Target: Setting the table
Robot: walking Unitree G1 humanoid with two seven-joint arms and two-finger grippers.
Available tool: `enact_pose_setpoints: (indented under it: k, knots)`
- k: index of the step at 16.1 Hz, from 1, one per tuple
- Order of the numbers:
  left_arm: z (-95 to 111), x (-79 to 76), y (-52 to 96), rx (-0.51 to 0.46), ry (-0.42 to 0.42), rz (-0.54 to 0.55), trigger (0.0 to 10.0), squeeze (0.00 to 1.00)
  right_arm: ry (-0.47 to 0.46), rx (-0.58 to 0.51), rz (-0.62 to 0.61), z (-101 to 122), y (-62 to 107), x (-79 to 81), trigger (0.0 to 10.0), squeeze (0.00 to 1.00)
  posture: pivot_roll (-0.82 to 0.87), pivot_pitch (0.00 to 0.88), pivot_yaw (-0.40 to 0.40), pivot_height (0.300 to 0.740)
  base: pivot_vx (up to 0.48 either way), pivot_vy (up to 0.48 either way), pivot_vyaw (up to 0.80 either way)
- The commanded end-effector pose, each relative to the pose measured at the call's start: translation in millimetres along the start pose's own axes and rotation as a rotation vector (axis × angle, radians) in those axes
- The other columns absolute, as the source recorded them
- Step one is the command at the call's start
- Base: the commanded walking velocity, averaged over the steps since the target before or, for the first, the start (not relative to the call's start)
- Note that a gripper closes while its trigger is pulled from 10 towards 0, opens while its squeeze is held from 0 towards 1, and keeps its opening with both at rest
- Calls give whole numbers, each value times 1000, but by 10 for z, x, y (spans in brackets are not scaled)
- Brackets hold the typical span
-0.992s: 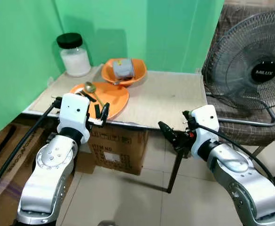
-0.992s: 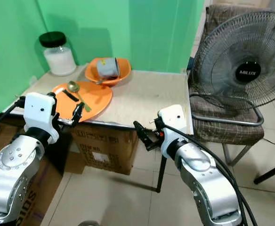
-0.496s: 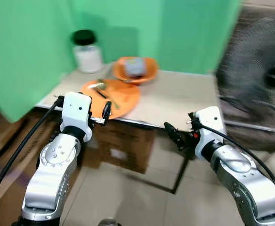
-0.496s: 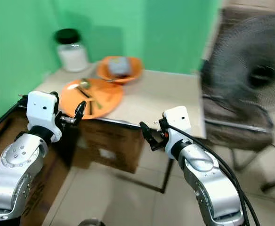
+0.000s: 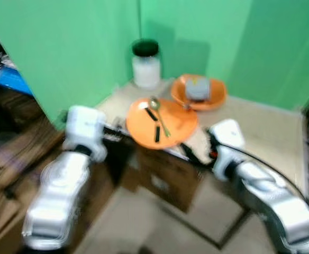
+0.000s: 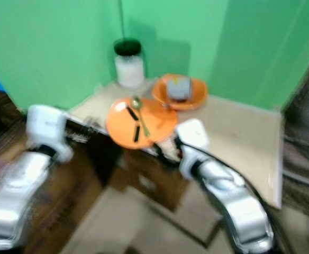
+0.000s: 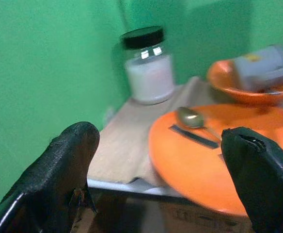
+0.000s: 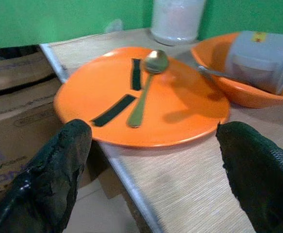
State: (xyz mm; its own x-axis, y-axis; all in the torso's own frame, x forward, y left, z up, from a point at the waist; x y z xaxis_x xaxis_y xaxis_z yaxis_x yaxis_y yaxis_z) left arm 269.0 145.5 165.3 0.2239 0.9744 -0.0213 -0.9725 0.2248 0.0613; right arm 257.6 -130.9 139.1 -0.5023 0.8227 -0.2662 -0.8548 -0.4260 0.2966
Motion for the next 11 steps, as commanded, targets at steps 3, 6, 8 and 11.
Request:
enact_pose_setpoints:
  k: [3, 6, 8, 11]
  knots:
    - [34, 95, 25, -8, -29, 31, 10000, 0, 13, -55, 19, 109, -30, 24, 10000, 0, 124, 0, 13, 740, 292, 0, 0]
    - [18, 76, 32, -3, -29, 22, 10000, 0, 37, -63, 41, 125, -42, 32, 10000, 0, 128, 0, 7, 740, 291, 0, 0]
    - [4, 73, 40, 3, -30, 16, 10000, 0, 34, -79, 28, 150, -55, 8, 10000, 0, 131, 0, 4, 740, 291, 0, 0]
    - [-18, 59, 53, 16, -29, -10, 10000, 0, 1, -127, -7, 234, -72, -75, 10000, 0, 133, 0, 0, 740, 289, 0, 0]
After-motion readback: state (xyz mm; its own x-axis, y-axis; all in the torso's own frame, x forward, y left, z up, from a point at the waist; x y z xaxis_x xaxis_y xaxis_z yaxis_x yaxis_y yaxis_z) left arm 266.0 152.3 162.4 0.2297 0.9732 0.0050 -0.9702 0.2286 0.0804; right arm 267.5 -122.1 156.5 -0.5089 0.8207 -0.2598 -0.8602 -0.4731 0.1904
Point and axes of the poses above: a point about 5 cm out from each wrist's last joint towards the gripper, its own y axis pointing back from the gripper into the wrist, its own z axis along the axis of the wrist's last joint, x = y × z, the point moved 1 cm from there along -y, pointing out of the wrist towards the gripper, and after that the axes turned 12 degrees about y, right-handed, at the moved point
